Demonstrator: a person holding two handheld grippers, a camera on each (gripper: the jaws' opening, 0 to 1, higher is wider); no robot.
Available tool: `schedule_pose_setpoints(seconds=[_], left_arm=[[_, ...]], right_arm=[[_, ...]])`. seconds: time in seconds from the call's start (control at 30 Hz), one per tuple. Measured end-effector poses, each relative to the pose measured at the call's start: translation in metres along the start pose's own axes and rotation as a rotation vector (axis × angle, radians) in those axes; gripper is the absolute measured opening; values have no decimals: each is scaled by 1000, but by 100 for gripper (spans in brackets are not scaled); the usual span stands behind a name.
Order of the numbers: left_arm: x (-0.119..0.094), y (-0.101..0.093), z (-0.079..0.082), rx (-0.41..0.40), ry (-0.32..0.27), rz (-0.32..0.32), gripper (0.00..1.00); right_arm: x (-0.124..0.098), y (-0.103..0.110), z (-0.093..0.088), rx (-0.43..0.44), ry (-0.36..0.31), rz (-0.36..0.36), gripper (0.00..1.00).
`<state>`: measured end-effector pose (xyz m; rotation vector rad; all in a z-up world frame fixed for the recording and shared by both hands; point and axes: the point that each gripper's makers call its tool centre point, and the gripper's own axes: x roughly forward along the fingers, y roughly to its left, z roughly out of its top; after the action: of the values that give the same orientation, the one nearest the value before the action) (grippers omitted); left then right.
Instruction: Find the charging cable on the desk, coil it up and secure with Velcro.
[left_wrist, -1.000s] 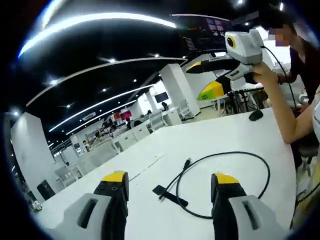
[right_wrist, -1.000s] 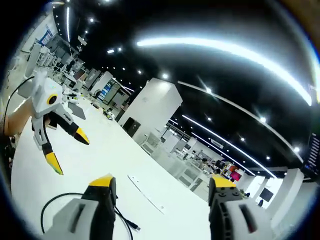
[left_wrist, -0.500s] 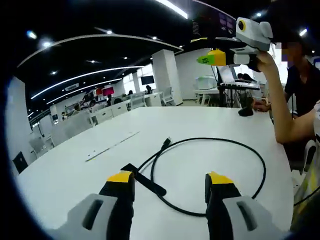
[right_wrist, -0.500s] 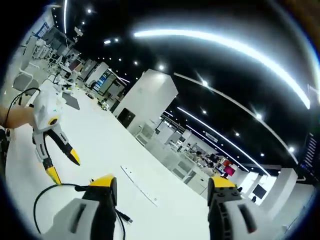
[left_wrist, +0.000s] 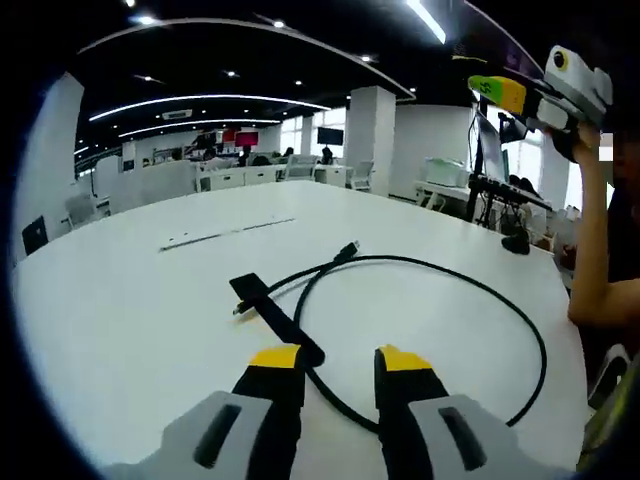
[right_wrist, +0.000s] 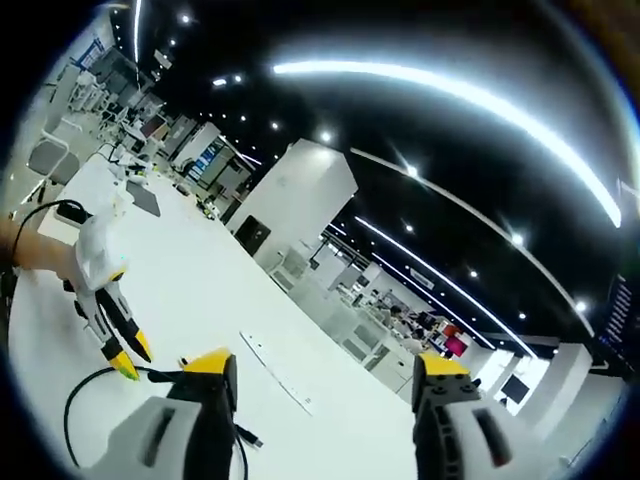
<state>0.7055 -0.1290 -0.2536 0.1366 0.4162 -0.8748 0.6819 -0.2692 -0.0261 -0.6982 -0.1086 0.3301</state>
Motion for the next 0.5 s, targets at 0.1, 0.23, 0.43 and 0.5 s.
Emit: schedule_pose_setpoints(seconds=[0.1,0.23,0.43,0.5], left_arm=[[2,-5,-2,-57,4,-30,27],[5,-1,-5,-67,17,-9,28],[6,6,-10,-78,35,14,28],[6,8,-9,-108,26,21,28]], right_arm=[[2,-1,-1,-2,5,0,71],[3,-1,-2,-1,7,0,71],[2,-2,-2,4,7,-5,72],[1,-4,-4,-1,12,-11,72]])
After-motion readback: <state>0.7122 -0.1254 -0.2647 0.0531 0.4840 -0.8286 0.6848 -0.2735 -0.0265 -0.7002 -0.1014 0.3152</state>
